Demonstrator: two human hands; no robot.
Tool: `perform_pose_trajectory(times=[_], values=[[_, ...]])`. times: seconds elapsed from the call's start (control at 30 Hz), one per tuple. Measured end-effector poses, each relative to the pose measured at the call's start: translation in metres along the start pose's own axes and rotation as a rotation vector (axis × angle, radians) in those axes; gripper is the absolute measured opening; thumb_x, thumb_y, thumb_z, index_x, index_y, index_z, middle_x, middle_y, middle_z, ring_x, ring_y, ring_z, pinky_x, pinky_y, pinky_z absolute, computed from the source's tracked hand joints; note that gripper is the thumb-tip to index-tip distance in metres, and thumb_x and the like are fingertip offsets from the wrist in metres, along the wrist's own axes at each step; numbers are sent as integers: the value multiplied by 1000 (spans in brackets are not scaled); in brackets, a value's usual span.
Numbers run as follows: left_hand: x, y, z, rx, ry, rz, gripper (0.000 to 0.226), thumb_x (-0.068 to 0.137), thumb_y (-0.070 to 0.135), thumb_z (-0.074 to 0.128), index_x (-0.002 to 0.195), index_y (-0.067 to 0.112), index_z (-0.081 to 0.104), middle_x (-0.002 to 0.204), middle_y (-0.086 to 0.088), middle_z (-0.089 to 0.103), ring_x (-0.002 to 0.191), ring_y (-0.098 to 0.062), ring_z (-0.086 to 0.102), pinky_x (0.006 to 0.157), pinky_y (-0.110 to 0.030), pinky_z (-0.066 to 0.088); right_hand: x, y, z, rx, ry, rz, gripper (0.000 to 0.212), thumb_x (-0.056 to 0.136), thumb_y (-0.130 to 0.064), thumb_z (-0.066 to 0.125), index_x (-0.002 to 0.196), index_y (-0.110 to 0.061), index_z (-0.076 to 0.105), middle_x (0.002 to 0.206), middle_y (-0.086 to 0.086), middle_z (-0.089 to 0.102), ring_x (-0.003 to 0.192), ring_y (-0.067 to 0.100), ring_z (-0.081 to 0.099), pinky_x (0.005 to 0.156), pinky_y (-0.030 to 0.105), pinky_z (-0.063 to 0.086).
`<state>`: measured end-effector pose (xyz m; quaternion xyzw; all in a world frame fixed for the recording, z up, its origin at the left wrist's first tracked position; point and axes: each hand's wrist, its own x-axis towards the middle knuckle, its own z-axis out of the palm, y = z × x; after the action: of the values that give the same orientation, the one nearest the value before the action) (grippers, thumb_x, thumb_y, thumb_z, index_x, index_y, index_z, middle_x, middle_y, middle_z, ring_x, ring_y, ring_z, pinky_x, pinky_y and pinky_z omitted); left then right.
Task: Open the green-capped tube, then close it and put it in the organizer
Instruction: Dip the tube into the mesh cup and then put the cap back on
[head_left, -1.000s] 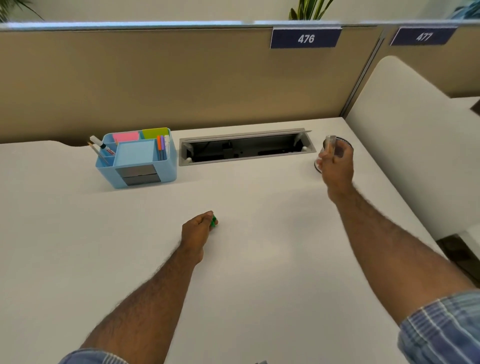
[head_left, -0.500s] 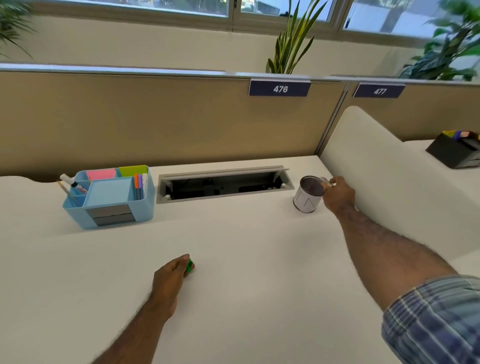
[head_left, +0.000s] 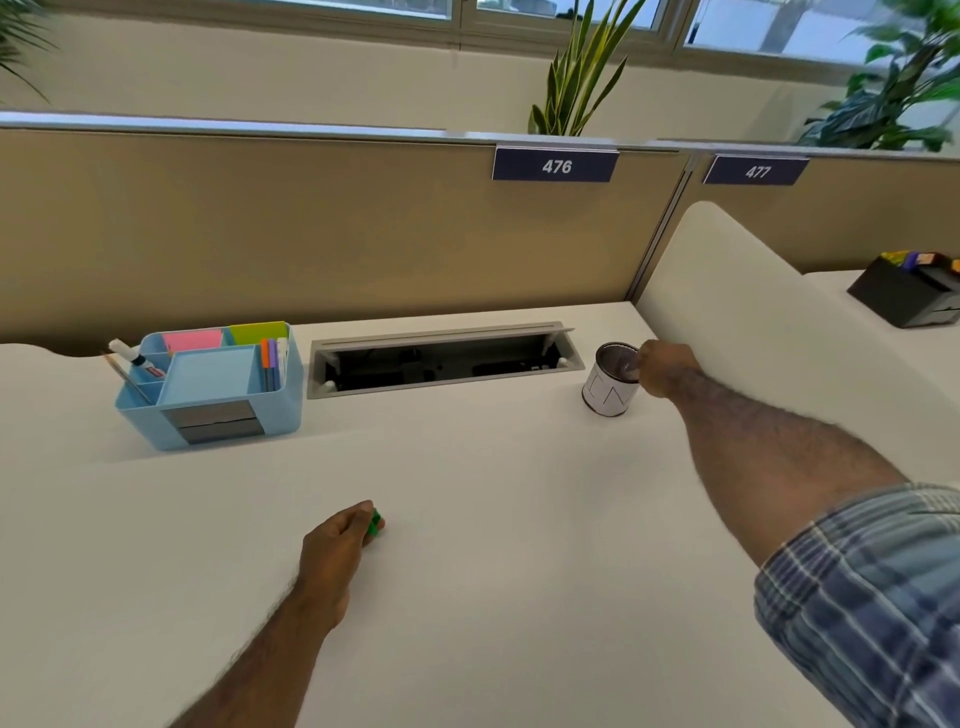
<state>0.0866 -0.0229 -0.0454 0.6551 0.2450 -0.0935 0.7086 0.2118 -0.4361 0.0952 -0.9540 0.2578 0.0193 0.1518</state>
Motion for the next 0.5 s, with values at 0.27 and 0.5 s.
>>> perform_pose_trajectory(times=[0.27,0.5], values=[[1,-2,-1,-1,8,-10,32,92,20,61,119,3,66,108,-15,71,98,-23,61,99,-34,45,2,-2,-3,38,18,19,50,86,-7,54,137,-9,50,132,22,57,121,38,55,96,38,47],[-4,0,0,-46,7,-6,21,92,22,61,108,11,68,105,-15,70,97,-23,61,93,-32,44,-6,-3,-4,318,154,108,64,90,-17,60,148,-14,33,135,24,54,125,40,52,99,37,47]])
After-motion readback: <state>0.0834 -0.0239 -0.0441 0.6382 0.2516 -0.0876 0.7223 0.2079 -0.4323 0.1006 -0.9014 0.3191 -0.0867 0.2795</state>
